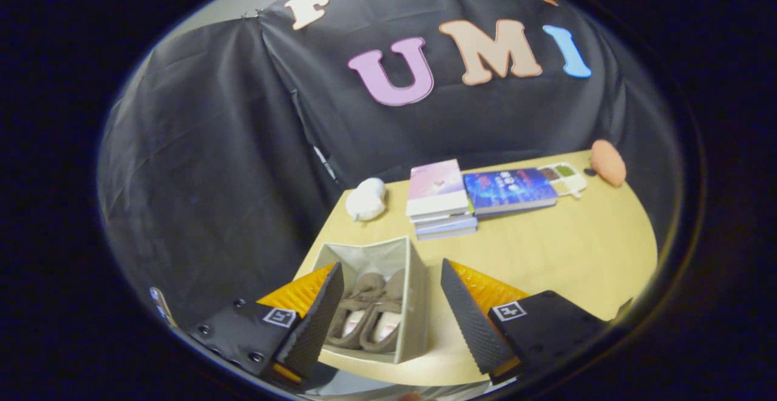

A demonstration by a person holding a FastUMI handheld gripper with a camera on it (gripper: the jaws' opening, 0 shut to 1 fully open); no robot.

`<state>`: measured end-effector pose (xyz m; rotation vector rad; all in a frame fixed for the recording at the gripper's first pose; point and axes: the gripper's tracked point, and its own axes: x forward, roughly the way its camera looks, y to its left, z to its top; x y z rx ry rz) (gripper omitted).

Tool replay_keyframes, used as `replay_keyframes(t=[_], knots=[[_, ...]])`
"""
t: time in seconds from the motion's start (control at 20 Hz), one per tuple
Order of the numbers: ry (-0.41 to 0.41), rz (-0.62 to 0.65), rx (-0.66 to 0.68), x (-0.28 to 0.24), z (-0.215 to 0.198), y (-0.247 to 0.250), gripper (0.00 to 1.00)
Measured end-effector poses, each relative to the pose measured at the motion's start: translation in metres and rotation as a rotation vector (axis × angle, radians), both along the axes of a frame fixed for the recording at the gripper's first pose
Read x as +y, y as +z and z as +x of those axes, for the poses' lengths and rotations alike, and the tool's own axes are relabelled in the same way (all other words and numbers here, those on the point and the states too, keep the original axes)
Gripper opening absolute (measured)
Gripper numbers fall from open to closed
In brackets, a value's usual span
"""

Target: Open the storage box then place both shoes into the box .Put the left shoe in first, then the right shoe, with the right side of both shoes facing outward in a uniform manner.

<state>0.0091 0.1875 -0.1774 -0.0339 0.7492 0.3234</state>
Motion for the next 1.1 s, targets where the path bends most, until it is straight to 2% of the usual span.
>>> replay_keyframes(t=[0.2,0.45,0.8,1.1], knots=[[-0.015,-0.008,-0.127,0.003,0.015,0.046,1.0],[-0.032,0.058,-0.306,-0.003,0.031,0.102,1.0],[-0.086,0.075,-0.5,-0.029,0.044,0.171,1.0],[-0.103,0.119,-0.541,-0.031,0.048,0.184,1.0]])
